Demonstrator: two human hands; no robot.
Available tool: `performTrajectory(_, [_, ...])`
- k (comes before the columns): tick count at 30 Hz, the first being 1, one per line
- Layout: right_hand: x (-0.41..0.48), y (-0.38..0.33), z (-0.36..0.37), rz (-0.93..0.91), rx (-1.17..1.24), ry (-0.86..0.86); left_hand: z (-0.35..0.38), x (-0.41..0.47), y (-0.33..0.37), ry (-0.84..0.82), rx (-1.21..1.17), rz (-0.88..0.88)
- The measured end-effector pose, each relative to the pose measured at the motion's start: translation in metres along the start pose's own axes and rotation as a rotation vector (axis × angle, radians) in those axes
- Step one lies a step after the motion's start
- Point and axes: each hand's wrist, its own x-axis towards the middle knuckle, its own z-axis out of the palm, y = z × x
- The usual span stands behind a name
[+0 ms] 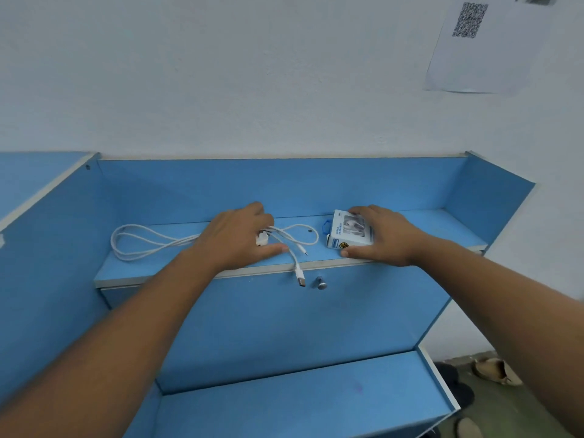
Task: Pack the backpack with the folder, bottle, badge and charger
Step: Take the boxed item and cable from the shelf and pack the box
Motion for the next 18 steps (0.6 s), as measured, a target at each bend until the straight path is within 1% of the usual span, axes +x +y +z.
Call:
performTrajectory(5, [-0.011,-0.004,-0.001,0.022,0.013,0.042,-0.004,0.0,0.007,-0.038,-0.068,0.009])
performTrajectory(7, [-0.02,-0.007,-0.004,0.003,0.033,0.031,-0.01,-0.003,0.019,0.01,-0.12,-0.032])
performTrajectory(9, [-0.032,-0.007,-0.008,-0.022,0.054,0.021,-0.019,-0.004,0.034,0.067,-0.24,-0.079])
performTrajectory(11, [-0.049,0.0,-0.014,0.0,0.115,0.057,-0.031,-0.001,0.053,0.078,-0.418,-0.099])
performTrajectory(13, [-0.072,0.013,-0.024,0.048,0.25,0.12,-0.044,0.006,0.077,0.033,-0.618,-0.085])
performTrajectory(15, [-0.102,0.029,-0.036,0.094,0.389,0.178,-0.056,0.011,0.108,-0.076,-0.882,-0.089])
performTrajectory(18, [-0.159,0.057,-0.049,0.154,0.642,0.177,-0.064,0.02,0.161,-0.263,-1.282,-0.155])
